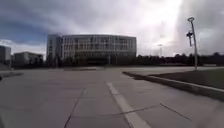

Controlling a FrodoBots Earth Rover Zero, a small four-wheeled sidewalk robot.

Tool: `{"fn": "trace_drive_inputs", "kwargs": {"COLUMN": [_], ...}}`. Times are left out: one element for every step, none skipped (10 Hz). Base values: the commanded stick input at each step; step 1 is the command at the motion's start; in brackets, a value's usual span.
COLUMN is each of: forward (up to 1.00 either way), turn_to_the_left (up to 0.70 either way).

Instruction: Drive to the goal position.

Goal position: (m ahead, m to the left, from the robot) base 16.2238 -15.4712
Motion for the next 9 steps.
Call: {"fn": "trace_drive_inputs", "kwargs": {"forward": [0.70,0.70,0.70,0.70,0.70,0.70,0.70,0.70,0.70], "turn_to_the_left": [0.00,0.00,0.00,0.00,0.00,0.00,0.00,0.00,0.00]}}
